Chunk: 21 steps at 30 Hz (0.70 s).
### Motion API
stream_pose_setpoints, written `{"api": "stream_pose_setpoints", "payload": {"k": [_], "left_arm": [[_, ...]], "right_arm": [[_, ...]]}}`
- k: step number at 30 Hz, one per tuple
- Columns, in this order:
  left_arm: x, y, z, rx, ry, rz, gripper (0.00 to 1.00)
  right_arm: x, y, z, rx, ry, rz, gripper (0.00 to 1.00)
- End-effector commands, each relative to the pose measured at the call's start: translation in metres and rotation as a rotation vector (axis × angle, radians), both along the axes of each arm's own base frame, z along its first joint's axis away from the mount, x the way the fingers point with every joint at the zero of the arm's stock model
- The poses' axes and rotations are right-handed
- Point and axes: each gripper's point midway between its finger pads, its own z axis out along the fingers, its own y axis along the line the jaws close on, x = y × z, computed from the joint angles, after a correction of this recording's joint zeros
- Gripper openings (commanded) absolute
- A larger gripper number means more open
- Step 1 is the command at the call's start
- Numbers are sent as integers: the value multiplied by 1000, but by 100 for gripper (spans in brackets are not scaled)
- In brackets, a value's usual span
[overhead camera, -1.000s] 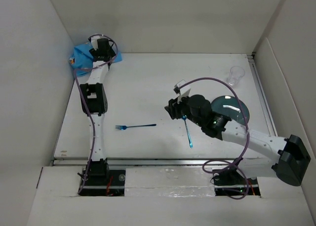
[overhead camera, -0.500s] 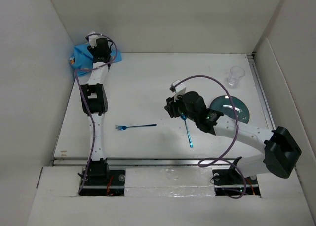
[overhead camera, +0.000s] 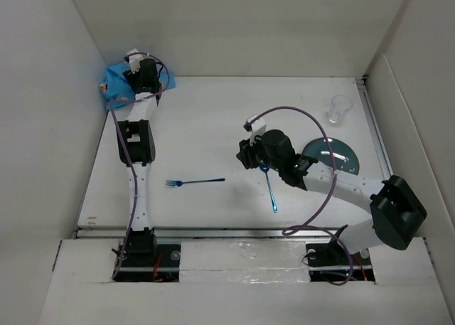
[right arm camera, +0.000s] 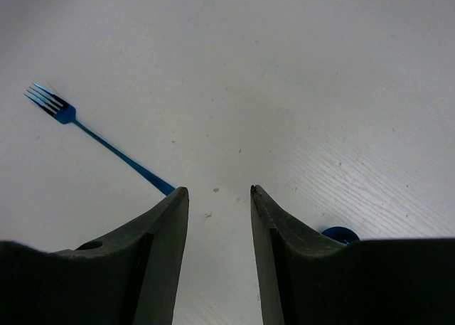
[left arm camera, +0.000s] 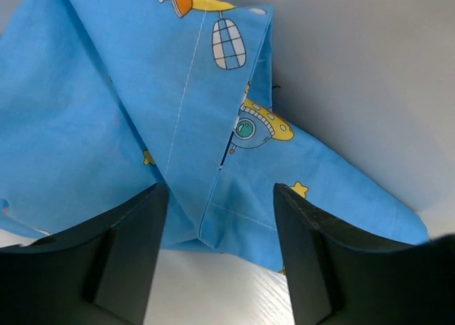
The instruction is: Set the dinner table for one person
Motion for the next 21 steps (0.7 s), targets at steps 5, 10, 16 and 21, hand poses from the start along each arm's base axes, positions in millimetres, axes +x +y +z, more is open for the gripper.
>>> {"api": "stream_pose_setpoints", "payload": {"k": [5,10,16,21], "left_arm": [[7,8,36,43,-65,25,59],[-5,8,35,46,-54,22,59],[8,6,29,58,-22,-6,60],[10,6,26,61,-31,-5,32]], "right_arm": [[16,15,38,99,-78,15,46],[18,18,34,96,-73,19,46],[19,13,35,98,-77,10,46],[18,14,35,105,-70,30,46]]}}
